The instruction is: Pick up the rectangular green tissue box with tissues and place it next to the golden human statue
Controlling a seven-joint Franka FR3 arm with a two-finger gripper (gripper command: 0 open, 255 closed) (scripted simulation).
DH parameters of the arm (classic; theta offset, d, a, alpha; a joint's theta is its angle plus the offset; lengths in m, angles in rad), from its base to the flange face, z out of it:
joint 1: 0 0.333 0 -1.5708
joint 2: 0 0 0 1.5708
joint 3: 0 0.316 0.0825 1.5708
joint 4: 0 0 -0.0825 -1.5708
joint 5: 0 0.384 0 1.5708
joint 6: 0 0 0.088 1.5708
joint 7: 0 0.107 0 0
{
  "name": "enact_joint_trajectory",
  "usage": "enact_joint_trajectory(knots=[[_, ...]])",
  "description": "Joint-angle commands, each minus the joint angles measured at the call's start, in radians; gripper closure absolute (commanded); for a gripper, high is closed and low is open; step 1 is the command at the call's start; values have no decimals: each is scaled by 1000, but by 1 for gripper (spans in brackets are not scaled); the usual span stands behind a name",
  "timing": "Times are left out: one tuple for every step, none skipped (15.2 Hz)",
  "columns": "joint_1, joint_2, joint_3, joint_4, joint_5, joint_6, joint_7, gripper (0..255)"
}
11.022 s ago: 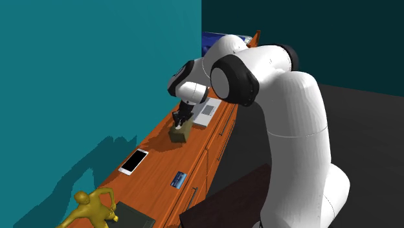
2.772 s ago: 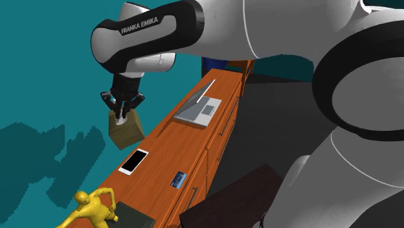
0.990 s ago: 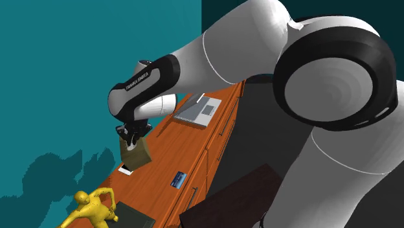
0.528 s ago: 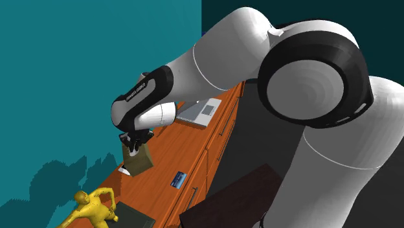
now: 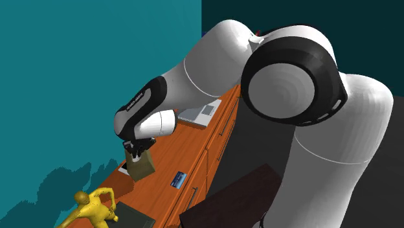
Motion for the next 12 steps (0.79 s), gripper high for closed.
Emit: enact_joint_trajectory(knots=[[-1,25,6,1,19,23,-21,255],[-3,36,9,1,29,34,-31,255],[-4,47,12,1,39,45,-42,255],[-6,59,16,1,49,55,-53,255],[-7,70,20,1,59,66,-64,255],[-9,82,24,2,69,76,-75,255],[-12,94,28,3,79,87,-86,255],[-14,106,32,4,89,97,-98,255],[-17,118,37,6,100,107,-110,255],[-22,138,45,8,117,124,-129,255],[-22,138,46,8,117,124,-129,255],[-22,138,46,8,116,124,-129,255]])
